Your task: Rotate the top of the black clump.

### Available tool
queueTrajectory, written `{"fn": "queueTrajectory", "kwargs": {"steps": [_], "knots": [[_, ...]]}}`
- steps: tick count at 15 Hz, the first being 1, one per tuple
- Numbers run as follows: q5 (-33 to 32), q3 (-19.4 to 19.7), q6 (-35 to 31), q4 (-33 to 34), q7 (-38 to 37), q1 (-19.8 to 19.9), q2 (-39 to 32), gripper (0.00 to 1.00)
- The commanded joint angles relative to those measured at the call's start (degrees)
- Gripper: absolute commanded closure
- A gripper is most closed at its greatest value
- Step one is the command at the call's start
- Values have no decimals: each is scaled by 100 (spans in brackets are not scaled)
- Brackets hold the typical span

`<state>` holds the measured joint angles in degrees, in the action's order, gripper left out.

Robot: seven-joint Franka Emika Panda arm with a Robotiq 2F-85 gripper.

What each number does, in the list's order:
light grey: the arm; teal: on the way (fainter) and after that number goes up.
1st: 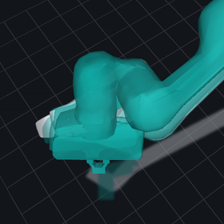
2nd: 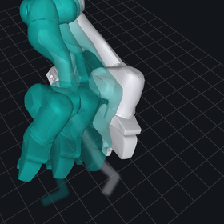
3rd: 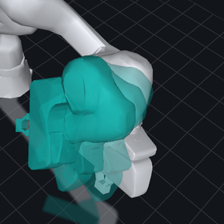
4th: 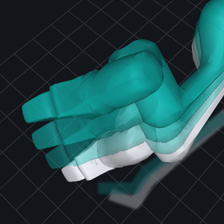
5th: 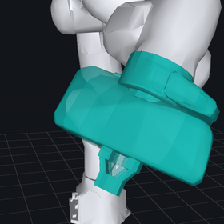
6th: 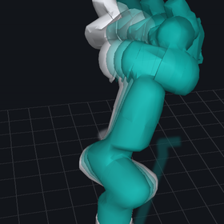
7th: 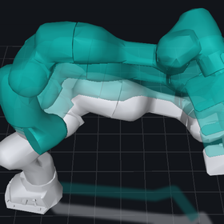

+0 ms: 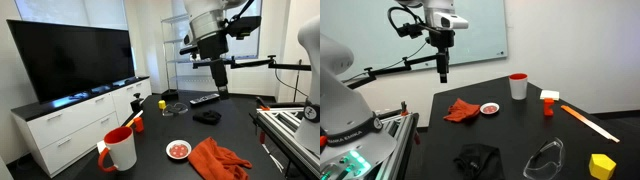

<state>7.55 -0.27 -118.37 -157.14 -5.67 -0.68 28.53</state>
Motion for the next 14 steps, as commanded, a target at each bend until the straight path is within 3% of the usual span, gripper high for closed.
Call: {"fn": "queueTrajectory", "kwargs": {"steps": [1, 9, 11, 14], "knots": [[7, -20, -8, 117, 8, 22, 37, 0], [9, -20, 19, 210, 10, 23, 109, 0], [52, 128, -79, 357, 226, 57, 104, 0], [241, 657, -180, 1297, 169, 442, -535, 0]]}}
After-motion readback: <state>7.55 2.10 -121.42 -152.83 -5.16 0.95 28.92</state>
